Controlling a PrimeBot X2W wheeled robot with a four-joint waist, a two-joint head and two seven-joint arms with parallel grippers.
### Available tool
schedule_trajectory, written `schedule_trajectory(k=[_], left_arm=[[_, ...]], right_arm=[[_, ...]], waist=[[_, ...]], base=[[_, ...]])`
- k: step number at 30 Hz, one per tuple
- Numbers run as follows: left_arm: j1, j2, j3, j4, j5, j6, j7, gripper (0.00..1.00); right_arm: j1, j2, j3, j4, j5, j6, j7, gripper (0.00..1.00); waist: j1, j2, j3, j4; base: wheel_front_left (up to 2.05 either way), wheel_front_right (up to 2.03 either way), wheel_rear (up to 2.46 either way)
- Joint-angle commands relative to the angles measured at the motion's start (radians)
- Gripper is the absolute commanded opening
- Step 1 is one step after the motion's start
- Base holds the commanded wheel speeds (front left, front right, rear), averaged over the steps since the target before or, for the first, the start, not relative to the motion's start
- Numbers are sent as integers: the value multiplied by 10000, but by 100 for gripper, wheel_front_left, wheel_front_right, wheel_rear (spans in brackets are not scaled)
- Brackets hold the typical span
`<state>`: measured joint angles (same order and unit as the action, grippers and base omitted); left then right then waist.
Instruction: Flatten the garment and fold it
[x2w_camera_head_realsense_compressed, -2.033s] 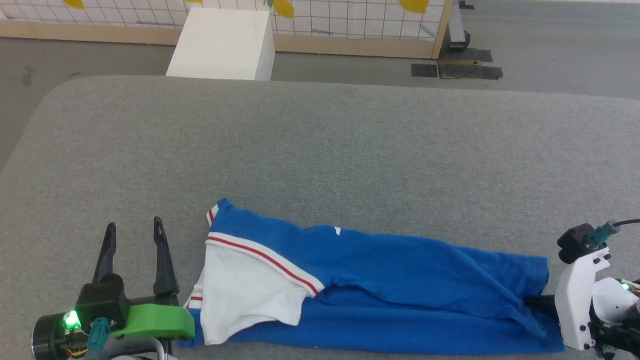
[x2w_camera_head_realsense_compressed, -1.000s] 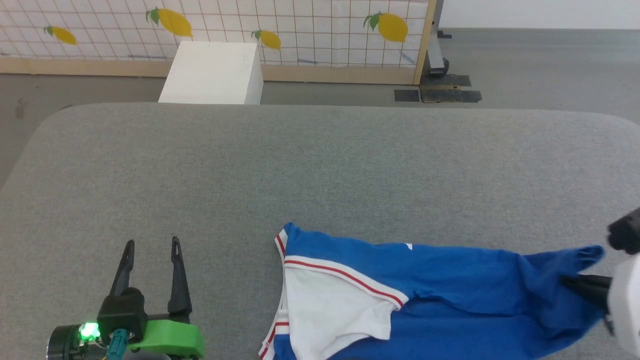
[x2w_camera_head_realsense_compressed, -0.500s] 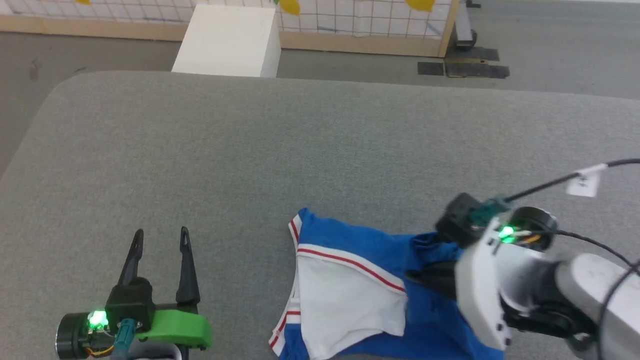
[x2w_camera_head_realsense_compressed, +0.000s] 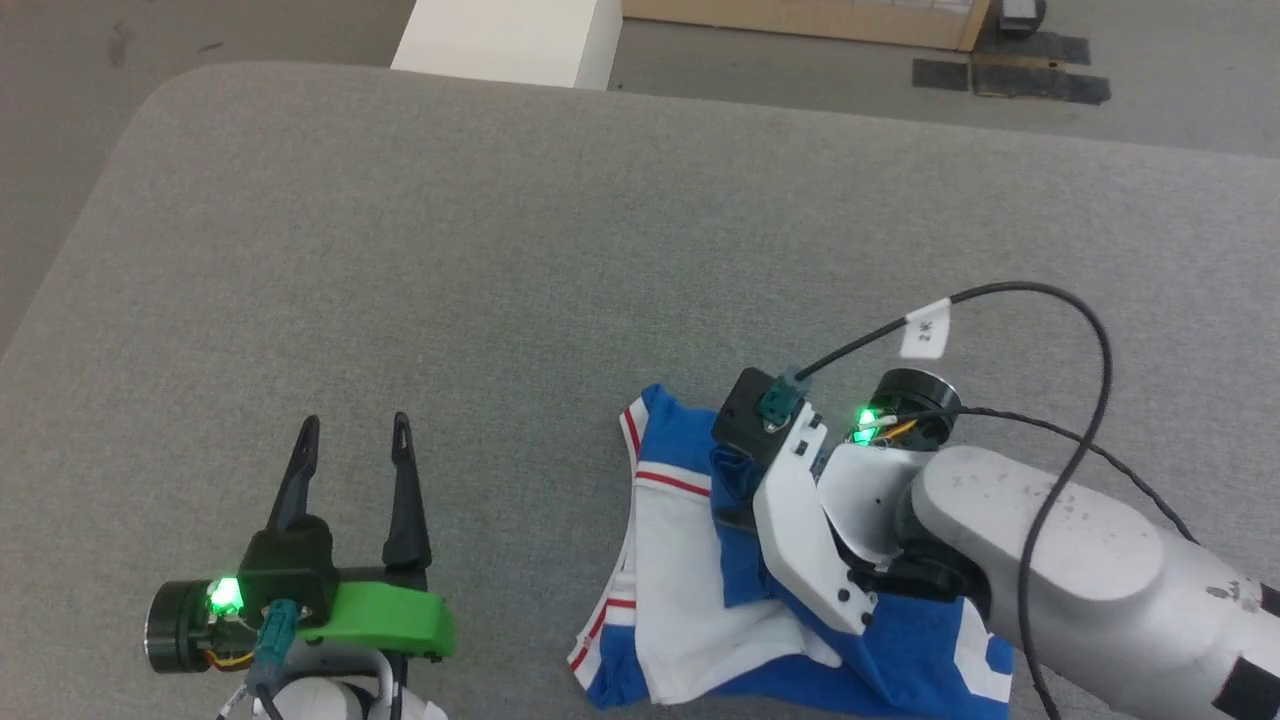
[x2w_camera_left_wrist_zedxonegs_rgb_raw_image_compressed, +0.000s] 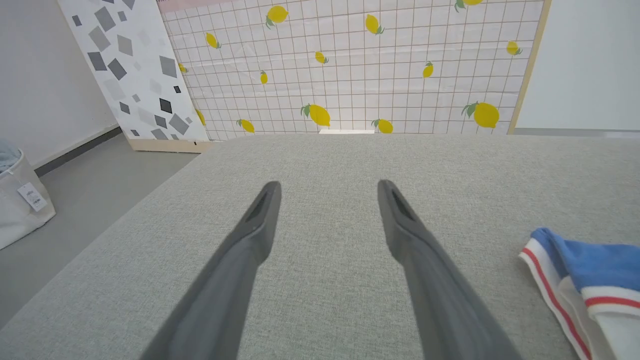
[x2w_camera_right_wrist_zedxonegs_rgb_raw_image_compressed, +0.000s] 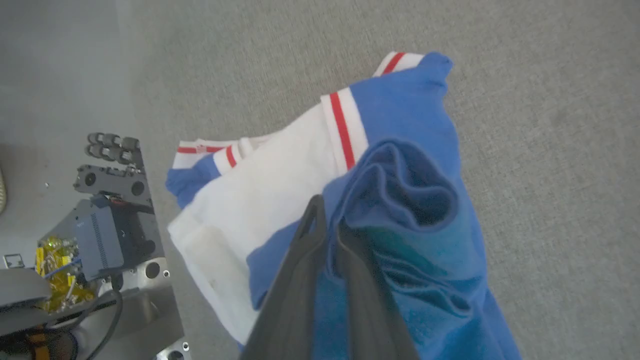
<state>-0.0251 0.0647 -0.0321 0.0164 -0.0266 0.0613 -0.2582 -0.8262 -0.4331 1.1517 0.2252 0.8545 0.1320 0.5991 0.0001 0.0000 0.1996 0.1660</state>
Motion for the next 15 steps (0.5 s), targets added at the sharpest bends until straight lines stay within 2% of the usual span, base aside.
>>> schedule_trajectory(k=[1, 4, 9, 10, 11, 12, 15], left_arm=[[-212, -64, -64, 11, -21, -24, -36, 100], [-326, -89, -146, 53, -52, 0, -36, 100], [-317, -108, -121, 124, -53, 60, -36, 100], [-278, -110, -115, 150, -42, 64, -36, 100], [-249, -112, -111, 177, -31, 73, -36, 100], [-212, -113, -110, 206, -20, 72, -36, 100], [-152, -85, -39, 323, 9, 15, -36, 100]], right_arm=[[-250, 72, 264, 364, -211, -13, -172, 0], [-437, 235, 798, 1284, -449, -13, -485, 0], [-330, 518, 1140, 2039, -318, -13, -914, 0], [-340, 551, 1181, 2045, -321, -13, -1038, 7], [-365, 556, 1208, 2001, -365, -13, -1189, 27], [-410, 525, 1231, 1911, -452, -13, -1422, 98], [-532, 342, 1256, 1561, -577, -13, -2273, 100]], waist=[[-1, 0, 251, 217], [-1, 0, 369, 274], [-1, 0, 324, 156], [-1, 0, 267, 99], [-1, 0, 196, 47], [-1, 0, 113, -13], [-1, 0, -173, -216]], base=[[0, 0, 0], [0, 0, 0], [0, 0, 0], [0, 0, 0], [0, 0, 0], [0, 0, 0], [0, 0, 0]])
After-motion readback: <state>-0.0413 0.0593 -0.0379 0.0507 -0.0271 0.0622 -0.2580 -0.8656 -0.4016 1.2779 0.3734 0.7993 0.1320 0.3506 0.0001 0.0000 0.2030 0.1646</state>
